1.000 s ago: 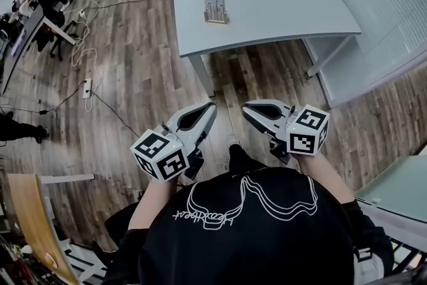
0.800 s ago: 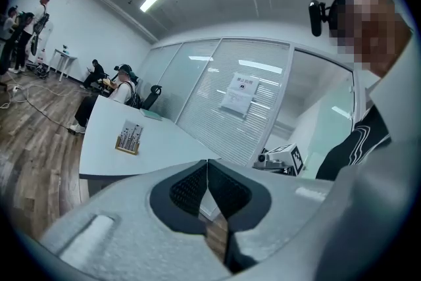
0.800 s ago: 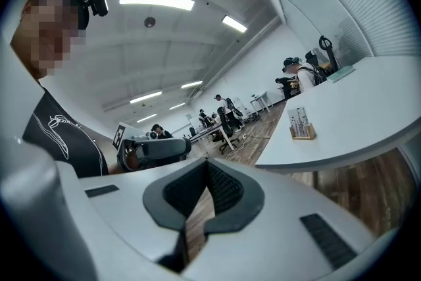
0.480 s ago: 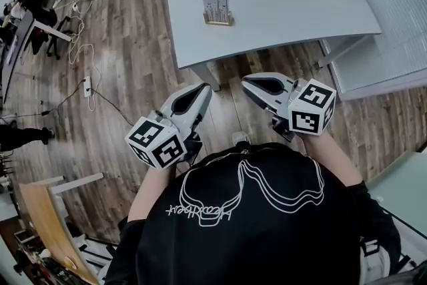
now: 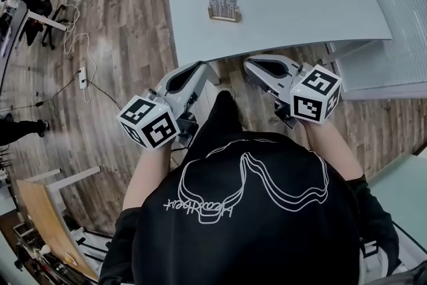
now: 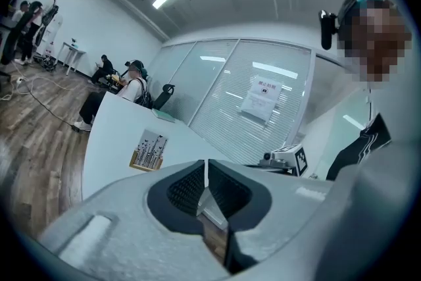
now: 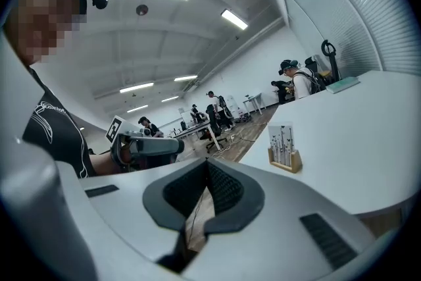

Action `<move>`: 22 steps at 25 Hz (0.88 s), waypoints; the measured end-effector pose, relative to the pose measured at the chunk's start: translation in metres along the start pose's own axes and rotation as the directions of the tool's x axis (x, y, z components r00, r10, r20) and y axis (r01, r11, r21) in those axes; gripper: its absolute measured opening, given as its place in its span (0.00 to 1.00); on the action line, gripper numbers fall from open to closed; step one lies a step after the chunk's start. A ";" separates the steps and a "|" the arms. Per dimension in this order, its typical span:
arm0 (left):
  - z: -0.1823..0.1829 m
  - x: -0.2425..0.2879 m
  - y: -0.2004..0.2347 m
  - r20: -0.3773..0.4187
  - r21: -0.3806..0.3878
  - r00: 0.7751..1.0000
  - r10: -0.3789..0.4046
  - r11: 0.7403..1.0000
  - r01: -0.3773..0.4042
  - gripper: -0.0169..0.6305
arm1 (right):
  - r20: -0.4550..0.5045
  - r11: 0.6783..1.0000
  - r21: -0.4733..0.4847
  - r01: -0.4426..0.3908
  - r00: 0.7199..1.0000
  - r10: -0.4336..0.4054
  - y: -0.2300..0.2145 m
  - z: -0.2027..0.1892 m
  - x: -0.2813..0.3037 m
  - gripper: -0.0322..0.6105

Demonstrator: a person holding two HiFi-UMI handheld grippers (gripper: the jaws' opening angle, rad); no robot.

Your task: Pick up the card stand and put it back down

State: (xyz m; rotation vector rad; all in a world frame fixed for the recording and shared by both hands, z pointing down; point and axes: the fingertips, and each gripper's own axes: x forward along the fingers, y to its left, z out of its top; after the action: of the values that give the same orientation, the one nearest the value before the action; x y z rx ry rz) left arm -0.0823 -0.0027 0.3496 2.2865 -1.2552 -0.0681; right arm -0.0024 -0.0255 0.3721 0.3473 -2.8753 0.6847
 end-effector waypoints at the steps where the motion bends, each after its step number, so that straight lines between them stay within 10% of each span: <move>1: 0.001 0.004 0.005 -0.007 0.000 1.000 -0.007 1.000 0.007 0.05 | -0.003 1.000 -0.002 0.016 1.000 -0.016 -0.007 0.000 0.003 0.06; 22: 0.011 0.102 0.153 -0.204 0.105 0.977 0.060 0.994 -0.039 0.15 | -0.098 0.970 0.075 0.232 0.970 -0.224 -0.142 -0.001 0.069 0.14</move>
State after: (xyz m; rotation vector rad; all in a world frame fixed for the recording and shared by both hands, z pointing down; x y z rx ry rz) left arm -0.1457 -0.1551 0.4325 2.2766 -1.2299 0.2510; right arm -0.0314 -0.1611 0.4473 0.6316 -2.6714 0.7615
